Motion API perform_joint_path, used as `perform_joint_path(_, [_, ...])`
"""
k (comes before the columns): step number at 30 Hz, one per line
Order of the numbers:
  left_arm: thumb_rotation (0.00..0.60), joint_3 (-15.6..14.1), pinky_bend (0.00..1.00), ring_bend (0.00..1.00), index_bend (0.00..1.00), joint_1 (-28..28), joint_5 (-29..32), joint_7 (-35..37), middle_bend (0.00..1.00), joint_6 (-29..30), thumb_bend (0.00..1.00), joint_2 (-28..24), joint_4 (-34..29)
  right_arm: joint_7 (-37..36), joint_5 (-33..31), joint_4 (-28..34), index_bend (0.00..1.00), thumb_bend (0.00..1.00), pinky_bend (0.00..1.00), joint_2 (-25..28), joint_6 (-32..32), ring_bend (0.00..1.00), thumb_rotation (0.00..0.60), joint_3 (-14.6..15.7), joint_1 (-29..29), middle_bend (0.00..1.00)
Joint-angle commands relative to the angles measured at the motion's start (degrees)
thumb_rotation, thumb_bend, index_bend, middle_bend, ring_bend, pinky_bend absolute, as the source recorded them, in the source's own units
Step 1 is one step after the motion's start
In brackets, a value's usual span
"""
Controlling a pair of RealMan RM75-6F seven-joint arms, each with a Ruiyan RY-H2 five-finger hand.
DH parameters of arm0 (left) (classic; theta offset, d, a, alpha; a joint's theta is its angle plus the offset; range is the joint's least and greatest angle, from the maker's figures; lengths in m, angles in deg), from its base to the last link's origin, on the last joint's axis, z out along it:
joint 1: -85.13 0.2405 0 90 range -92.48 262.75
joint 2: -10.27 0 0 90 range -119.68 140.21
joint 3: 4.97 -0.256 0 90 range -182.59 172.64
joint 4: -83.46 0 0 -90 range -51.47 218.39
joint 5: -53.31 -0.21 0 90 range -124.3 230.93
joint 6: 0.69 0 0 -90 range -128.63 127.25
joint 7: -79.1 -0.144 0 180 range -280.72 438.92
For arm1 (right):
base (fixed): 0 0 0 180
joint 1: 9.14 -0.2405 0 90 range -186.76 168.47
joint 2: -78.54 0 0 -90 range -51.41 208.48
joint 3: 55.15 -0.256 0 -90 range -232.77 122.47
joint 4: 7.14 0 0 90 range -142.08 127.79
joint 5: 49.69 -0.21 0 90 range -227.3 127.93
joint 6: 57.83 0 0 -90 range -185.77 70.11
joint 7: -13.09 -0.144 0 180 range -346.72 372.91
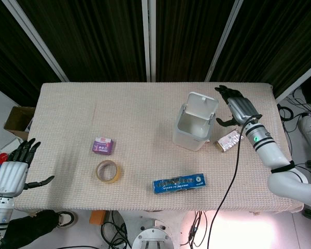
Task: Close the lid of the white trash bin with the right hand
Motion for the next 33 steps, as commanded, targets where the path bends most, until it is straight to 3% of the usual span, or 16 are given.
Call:
perform_joint_path(1, [0.264, 0.01, 0.21, 0.04, 0.07, 0.01, -0.05, 0.20, 0.04, 0.03, 0.06, -0.14, -0.17, 0.28, 0.06, -0.03, 0.00, 0.26, 0.00, -0.17, 0.14, 0.00, 0.600, 0.11, -0.06, 0.00])
perform_joint_path(13, [0.265, -0.04, 0.21, 0.04, 0.07, 0.20, 0.17, -0.68, 0.04, -0.05, 0.04, -0.71, -1.21, -0.19, 1.30, 0.45, 0.00, 0.26, 0.00, -1.24, 1.83, 0.00, 0.600, 0.23, 0.84, 0.00])
perform_joint_path(22, [0.266, -0.01, 0.21, 0.04, 0.07, 0.04, 0.88, -1.48, 0.04, -0.99, 0.03, -1.24, -2.28, -8.41, 2.95, 0.50, 0.00, 0.31, 0.00, -1.41, -1.03, 0.00, 0.600, -2.00, 2.20, 0.08])
perform_joint_path(33, [0.267, -0.07, 0.21, 0.04, 0.07, -0.02, 1.04, -1.67, 0.04, -1.38, 0.03, -1.06, -2.08, -11.86, 12.69, 4.57, 0.00, 0.34, 0.00, -0.26, 1.05, 0.00, 0.600, -1.46, 5.06, 0.14])
